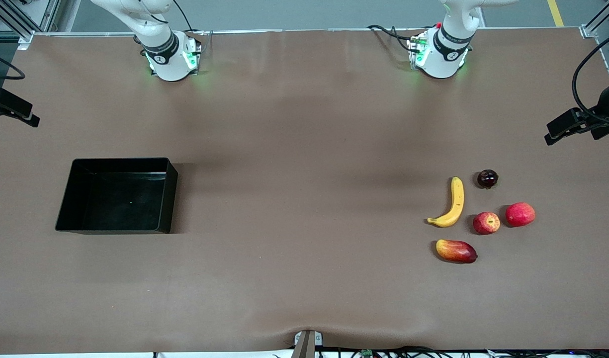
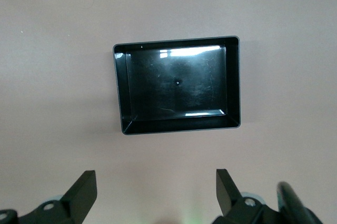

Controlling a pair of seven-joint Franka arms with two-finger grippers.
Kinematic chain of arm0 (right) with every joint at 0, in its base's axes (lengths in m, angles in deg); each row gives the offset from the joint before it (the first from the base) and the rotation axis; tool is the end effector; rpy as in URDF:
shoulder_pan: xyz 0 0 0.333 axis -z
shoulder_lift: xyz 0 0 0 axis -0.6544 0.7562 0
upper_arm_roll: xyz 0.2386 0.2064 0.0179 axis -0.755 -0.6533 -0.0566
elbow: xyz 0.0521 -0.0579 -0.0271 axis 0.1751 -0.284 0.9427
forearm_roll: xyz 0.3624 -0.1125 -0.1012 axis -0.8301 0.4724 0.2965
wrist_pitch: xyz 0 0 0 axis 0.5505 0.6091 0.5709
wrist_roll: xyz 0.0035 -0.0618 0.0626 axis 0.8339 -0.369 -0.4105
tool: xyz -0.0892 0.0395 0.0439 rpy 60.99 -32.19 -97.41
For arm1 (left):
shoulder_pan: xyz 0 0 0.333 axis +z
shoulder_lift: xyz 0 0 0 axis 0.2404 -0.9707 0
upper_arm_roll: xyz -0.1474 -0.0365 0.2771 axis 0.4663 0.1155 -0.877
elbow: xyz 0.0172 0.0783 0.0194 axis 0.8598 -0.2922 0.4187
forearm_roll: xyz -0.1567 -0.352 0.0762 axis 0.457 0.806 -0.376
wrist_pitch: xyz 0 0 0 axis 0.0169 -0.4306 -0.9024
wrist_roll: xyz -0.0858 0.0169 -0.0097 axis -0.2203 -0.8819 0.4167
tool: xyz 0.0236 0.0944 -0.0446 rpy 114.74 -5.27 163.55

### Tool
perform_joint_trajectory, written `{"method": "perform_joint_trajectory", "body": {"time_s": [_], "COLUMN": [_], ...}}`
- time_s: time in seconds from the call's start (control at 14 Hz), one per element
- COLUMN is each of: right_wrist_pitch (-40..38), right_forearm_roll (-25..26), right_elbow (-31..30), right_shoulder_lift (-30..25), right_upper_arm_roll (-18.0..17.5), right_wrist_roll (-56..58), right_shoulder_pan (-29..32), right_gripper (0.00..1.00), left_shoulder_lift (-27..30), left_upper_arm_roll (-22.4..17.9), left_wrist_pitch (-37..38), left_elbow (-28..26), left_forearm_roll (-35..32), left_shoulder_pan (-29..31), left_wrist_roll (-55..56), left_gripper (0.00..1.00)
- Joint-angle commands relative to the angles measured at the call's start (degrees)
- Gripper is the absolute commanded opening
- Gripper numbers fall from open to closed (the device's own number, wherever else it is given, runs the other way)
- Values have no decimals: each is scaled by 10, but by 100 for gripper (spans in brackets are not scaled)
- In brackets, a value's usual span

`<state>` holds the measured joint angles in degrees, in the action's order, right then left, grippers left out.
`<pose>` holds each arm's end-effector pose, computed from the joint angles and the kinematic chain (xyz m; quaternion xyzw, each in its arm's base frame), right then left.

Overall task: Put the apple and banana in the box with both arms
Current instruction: 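Reach the left gripper to the red-yellow apple and grasp it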

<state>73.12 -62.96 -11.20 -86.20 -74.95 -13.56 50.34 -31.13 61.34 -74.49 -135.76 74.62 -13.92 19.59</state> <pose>0.5406 -0.0495 0.6586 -0.9994 0.0288 0.0195 0.0055 0.5664 -0.0038 0.6382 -0.9984 -0.0540 -0.0121 0.0133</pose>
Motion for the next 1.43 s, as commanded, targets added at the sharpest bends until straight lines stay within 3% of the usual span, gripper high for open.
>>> {"method": "perform_joint_trajectory", "body": {"time_s": [0.0, 0.21, 0.5, 0.79, 0.93, 1.14, 1.36], "right_wrist_pitch": [-2, -2, -6, -13, -28, -28, -21], "right_forearm_roll": [-8, -8, -8, -8, -12, -7, 24], "right_elbow": [9, 9, 7, 3, 2, 7, 33], "right_shoulder_lift": [3, 5, 57, 129, 147, 178, 183], "right_upper_arm_roll": [-7, -7, -6, -6, -7, -6, -4], "right_wrist_roll": [3, 6, 6, 10, 76, 169, 169], "right_shoulder_pan": [11, 12, 18, 35, 63, 102, 102], "right_gripper": [100, 100, 100, 100, 100, 100, 100], "left_shoulder_lift": [5, -2, -91, -176, -226, -274, -318], "left_upper_arm_roll": [2, 2, 2, 2, 1, 2, 1], "left_wrist_pitch": [12, 12, 2, -108, -164, -249, -330], "left_elbow": [10, 11, 38, 31, 21, -6, -43], "left_forearm_roll": [-10, -5, -3, -7, -8, -7, -8], "left_shoulder_pan": [2, 3, 19, 18, 18, 28, 29], "left_wrist_roll": [-8, -3, 0, -3, 6, 85, 198], "left_gripper": [100, 100, 100, 100, 100, 100, 100]}}
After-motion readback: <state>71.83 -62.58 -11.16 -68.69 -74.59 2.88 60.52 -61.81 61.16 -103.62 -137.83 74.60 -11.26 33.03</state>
